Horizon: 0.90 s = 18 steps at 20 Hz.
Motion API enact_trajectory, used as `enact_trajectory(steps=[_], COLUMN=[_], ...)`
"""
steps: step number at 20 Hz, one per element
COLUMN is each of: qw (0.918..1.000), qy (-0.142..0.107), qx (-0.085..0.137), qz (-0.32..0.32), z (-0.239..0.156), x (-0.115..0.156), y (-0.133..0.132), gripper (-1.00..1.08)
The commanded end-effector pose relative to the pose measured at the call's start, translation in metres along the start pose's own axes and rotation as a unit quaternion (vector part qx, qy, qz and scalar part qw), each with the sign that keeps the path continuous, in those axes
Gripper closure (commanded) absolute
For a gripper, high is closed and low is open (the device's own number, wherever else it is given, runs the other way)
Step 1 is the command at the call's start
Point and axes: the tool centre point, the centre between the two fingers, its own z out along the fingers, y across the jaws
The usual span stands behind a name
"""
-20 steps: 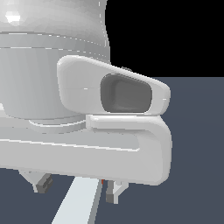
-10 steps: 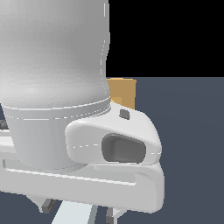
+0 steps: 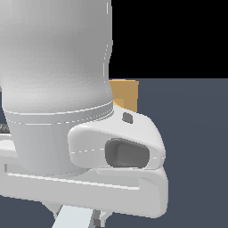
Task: Insert the peg into the horizontal hole in a box.
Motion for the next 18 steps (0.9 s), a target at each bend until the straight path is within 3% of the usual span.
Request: enact_trajectory(steps=[1, 6, 10, 18], qw=[1.0, 1.0, 0.9997, 0.9943], qy=[0.0, 0.0, 0.0, -0.001], qx=[0.0, 0.0, 0.0, 0.0], qz=[0.0, -0.007, -0.026, -0.107], z=[0.0, -0.002, -0.009, -0.038], x=[0.0, 0.008, 0.031, 0.129], y=[0.0, 0.004, 0.015, 0.052], gripper=[1.08, 1.08, 1.08, 1.08])
